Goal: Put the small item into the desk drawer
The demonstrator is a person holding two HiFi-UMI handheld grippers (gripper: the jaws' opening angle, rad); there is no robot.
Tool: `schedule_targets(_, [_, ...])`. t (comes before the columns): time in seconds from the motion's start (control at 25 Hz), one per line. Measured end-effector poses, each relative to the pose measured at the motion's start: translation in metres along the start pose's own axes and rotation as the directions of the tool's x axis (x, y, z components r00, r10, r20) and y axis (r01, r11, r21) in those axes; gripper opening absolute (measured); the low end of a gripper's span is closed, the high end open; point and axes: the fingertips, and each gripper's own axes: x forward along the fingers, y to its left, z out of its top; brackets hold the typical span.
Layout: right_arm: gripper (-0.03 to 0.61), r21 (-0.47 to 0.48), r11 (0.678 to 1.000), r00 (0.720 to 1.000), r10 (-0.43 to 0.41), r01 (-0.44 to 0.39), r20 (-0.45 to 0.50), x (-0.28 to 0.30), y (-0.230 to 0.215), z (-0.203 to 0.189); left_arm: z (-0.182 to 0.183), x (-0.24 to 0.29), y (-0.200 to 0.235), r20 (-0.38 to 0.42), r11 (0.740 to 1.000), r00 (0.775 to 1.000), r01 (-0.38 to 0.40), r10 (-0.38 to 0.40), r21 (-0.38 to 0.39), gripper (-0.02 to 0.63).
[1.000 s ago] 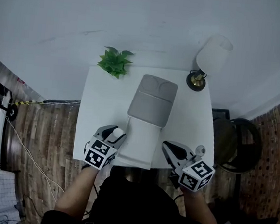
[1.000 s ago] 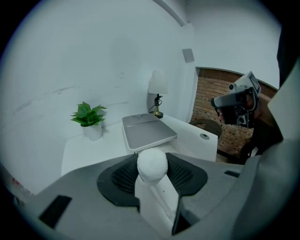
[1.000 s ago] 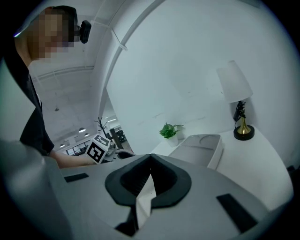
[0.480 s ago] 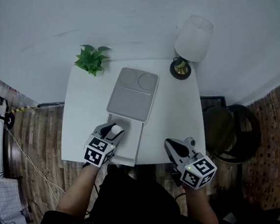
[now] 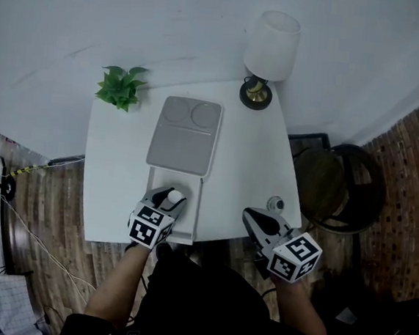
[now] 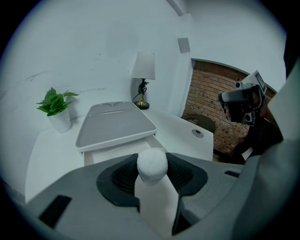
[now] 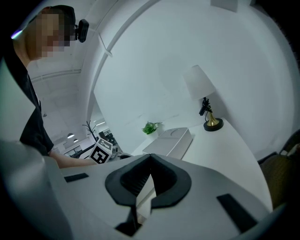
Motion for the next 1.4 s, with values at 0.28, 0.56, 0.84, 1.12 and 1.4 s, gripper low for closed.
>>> schedule_targets(0.28, [0.003,-0.001,1.0,1.0,-0.019,0.019,0.003,-0.007,0.002,-0.003,-0.01,0.009,-0.005,-0.022,1.0,1.0,0.013,-0.013,0.01,0.187])
schedule_targets(0.56, [0.003,0.0,1.0,1.0,-0.024,0.024,0.02,-0.009,0.006,0.002,-0.011,0.006,-0.008,-0.036,0.999,0.999,0.021,-0.019,0.041,0.187])
schedule_targets(0.84, [0.003,-0.013,1.0,0.999,0.003,-0.003,0.038,0.0,0.016,0.013,-0.005,-0.009,0.001,-0.018,0.999,1.0,0.0,0.001,0.042,0.195])
schedule_targets(1.12, [0.003,-0.028,0.999,0.998,0.043,-0.041,0.043,0.012,0.03,0.02,0.006,-0.037,0.02,0.026,0.998,0.998,-0.057,0.057,0.022,0.193])
schedule_targets(1.4, [0.003,-0.056,0.996,0.996,0.079,-0.076,0.049,0.019,0.042,0.03,0.019,-0.071,0.027,0.103,0.995,0.99,-0.092,0.094,-0.023,0.184])
